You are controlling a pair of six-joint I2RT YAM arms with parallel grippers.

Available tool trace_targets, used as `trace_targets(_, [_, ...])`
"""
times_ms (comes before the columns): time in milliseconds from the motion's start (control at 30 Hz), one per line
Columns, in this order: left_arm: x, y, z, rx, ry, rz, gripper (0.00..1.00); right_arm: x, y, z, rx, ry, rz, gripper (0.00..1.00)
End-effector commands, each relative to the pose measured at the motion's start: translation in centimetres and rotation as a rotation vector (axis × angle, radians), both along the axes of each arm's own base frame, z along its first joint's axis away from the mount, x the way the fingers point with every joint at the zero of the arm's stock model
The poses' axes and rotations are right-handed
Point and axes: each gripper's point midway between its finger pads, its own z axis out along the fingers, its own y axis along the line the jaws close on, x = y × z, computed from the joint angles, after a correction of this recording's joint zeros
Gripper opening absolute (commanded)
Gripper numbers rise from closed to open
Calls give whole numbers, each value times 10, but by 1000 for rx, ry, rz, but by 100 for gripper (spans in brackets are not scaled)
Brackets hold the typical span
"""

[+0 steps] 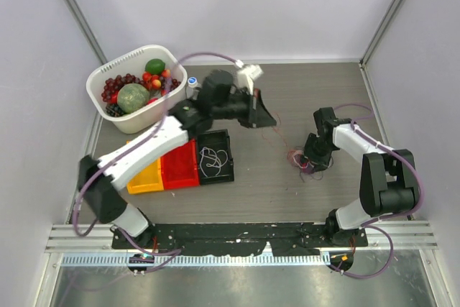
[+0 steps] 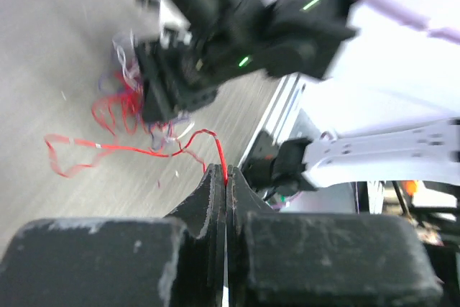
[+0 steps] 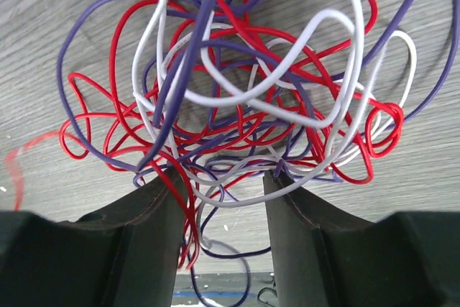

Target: Untangle the cables

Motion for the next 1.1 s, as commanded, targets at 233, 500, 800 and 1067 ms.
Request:
trace_targets(233, [-20, 119, 291, -264, -780, 197, 0, 6, -31, -17, -173, -35, -28, 47])
trace_targets(500, [-43, 179, 379, -320, -1003, 355, 0, 8, -36, -17, -197, -41, -23, 47])
trace_targets(800, [-19, 210, 371, -251, -903, 589, 0, 11, -30, -13, -162, -66, 3, 49])
trace_targets(1067, [22, 252, 276, 83, -653, 887, 0, 12, -25, -11, -139, -79, 12, 49])
